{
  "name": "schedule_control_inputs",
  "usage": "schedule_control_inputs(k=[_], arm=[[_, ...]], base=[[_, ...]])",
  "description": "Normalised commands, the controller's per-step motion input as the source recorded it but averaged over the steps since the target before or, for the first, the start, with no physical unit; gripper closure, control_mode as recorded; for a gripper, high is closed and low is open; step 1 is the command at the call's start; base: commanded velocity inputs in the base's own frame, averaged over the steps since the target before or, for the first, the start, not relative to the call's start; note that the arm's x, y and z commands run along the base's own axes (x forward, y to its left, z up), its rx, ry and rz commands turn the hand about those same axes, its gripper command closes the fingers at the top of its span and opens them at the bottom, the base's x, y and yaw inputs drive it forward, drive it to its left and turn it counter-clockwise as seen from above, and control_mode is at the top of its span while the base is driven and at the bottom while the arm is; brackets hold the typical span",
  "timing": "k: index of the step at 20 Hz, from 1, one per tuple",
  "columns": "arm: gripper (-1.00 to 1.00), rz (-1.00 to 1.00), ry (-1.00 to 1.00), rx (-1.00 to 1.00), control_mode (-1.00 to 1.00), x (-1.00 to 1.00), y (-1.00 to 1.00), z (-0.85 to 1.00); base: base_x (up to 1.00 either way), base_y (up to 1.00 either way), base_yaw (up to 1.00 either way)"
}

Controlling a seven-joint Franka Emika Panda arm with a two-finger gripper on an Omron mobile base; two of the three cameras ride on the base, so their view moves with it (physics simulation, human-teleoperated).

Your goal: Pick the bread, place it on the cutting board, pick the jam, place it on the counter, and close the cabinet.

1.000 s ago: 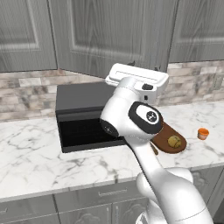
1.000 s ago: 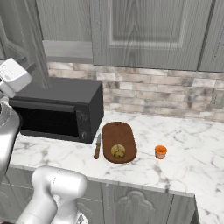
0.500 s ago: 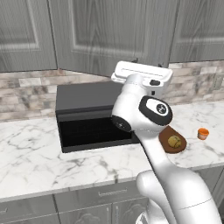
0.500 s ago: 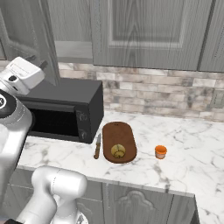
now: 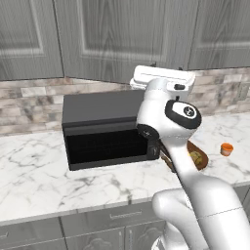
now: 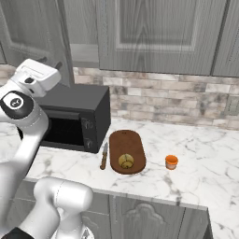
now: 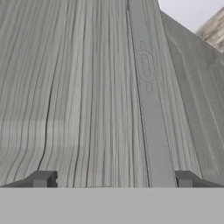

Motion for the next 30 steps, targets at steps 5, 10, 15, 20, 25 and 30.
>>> schedule_control_inputs(k=[5,10,15,20,25,30], arm=[[-1.00,0.00,0.00,0.00,-1.00,0.44,-0.17,0.00],[-1.00,0.00,0.00,0.00,-1.00,0.41,-0.20,0.00],[-1.00,0.01,0.00,0.00,-1.00,0.43,-0.21,0.00],[-1.00,0.02,0.00,0.00,-1.00,0.47,-0.20,0.00],[-1.00,0.04,0.00,0.00,-1.00,0.47,-0.21,0.00],[-1.00,0.04,0.00,0.00,-1.00,0.50,-0.19,0.00]], base=[[0.00,0.00,0.00],[0.00,0.00,0.00],[0.00,0.00,0.00],[0.00,0.00,0.00],[0.00,0.00,0.00],[0.00,0.00,0.00]])
